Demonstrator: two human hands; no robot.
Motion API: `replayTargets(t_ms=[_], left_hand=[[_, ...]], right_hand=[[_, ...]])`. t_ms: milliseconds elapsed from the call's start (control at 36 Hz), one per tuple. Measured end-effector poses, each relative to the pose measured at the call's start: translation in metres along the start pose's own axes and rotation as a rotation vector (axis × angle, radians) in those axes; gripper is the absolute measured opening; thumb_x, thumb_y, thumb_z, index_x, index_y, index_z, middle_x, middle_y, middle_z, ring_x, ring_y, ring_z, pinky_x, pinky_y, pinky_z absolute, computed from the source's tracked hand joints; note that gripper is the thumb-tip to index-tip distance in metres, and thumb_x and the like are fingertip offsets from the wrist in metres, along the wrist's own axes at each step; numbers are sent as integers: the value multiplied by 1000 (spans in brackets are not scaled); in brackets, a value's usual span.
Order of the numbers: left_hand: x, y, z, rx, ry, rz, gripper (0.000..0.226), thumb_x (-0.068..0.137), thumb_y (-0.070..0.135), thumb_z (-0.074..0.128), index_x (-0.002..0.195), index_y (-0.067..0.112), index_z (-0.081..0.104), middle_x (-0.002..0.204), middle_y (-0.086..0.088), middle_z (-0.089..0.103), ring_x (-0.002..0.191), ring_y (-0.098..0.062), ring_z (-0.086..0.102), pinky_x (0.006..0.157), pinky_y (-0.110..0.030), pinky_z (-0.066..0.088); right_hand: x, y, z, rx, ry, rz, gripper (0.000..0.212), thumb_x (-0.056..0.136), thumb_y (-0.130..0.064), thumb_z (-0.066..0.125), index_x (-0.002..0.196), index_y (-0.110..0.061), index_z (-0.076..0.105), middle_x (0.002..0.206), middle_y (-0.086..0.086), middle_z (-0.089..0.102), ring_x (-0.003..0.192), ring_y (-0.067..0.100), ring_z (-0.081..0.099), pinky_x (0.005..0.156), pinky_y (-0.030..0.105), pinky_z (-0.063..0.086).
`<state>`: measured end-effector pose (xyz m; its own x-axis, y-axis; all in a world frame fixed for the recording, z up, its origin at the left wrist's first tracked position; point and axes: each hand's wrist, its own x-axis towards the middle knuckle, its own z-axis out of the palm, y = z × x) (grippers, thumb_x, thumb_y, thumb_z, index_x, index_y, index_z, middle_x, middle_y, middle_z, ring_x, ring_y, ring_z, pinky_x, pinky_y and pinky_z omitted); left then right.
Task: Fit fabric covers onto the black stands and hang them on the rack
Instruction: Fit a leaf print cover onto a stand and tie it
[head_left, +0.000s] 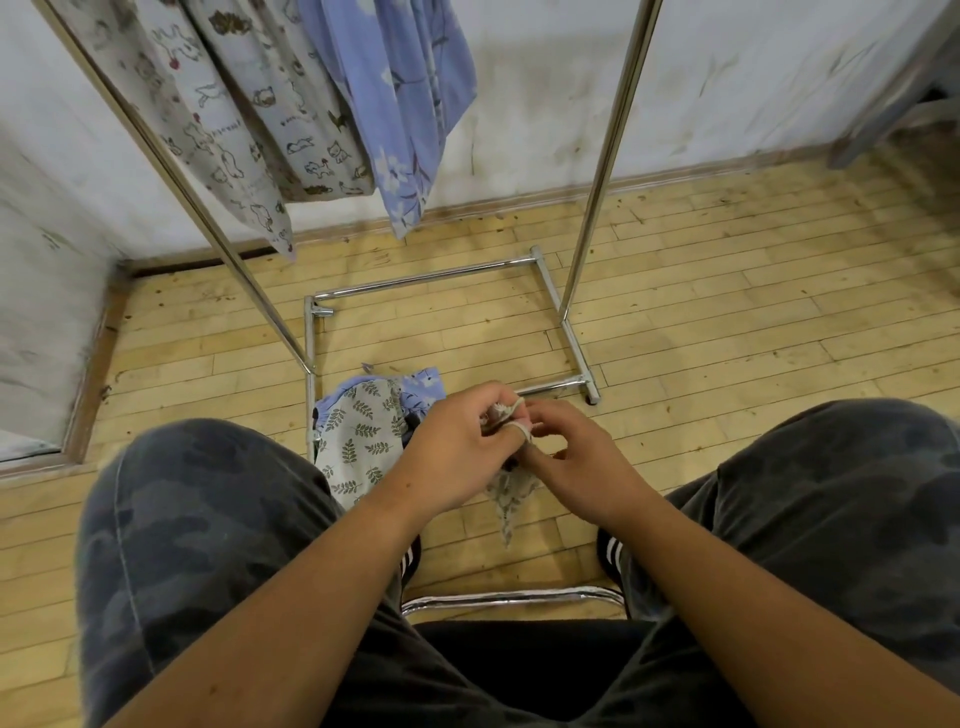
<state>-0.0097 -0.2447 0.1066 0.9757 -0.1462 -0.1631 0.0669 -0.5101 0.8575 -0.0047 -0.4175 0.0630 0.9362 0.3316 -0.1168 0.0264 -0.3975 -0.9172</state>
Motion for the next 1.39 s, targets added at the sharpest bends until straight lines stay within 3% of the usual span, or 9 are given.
replayTargets(t_ms=[167,250,361,472,611,972,1167,1278,1389], left_hand=[[4,-6,-3,-28,73,-22,10,94,25,68,84,29,65,77,1,61,64,-6,54,58,-25,47],[7,-8,-4,-13,114,-50,11,92,24,68,83,30,65,77,4,61,63,-4,54,56,-20,46],[6,-5,-9,-21,153,-90,9,91,32,72,85,33,66,78,16,62,66,-1,58,59,-13,45],[2,-2,-19,-43,154,-126,5,93,37,69,88,36,70,89,16,72,79,-1,67,67,-20,51],[3,12,-29,-67,133,-108,7,94,41,69,93,36,73,99,23,72,95,11,63,81,-17,46],[21,90,-67,-75,222,57,8,95,42,70,93,34,71,96,16,72,93,4,64,80,-23,49],[30,146,-104,-107,322,130,8,94,44,69,94,36,70,92,3,74,87,-15,68,88,-45,58],[32,174,-126,-105,340,200,9,96,44,66,94,36,69,92,-5,71,89,-35,65,81,-53,55],[37,197,-142,-104,380,224,9,97,45,66,93,37,69,89,-10,69,85,-41,63,78,-59,54]], right_hand=[[11,-7,-16,-77,47,108,9,97,-38,66,101,-36,75,102,-18,73,91,5,65,79,24,54],[11,-14,-17,-13,43,125,9,99,-29,66,99,-31,74,98,-14,74,88,4,66,70,12,49],[8,-23,-18,96,71,150,10,100,-23,65,96,-26,74,90,-5,74,84,9,67,70,18,51],[3,-35,-25,193,108,143,11,100,-22,66,98,-23,76,89,0,75,80,9,68,66,15,48],[6,-52,-35,224,166,139,11,99,-21,67,99,-18,77,85,-2,75,72,-1,63,64,14,47],[32,-125,-80,283,317,-25,7,98,-18,69,93,-17,75,80,2,71,62,-2,57,60,15,46],[53,-185,-103,375,352,-133,4,97,-16,70,98,-14,74,89,3,78,70,-1,66,59,13,47],[63,-218,-114,414,354,-179,7,97,-15,70,93,-20,72,90,1,79,73,-1,68,59,12,48],[72,-246,-122,411,368,-211,9,97,-16,70,91,-23,73,93,2,79,78,2,69,61,11,48]])
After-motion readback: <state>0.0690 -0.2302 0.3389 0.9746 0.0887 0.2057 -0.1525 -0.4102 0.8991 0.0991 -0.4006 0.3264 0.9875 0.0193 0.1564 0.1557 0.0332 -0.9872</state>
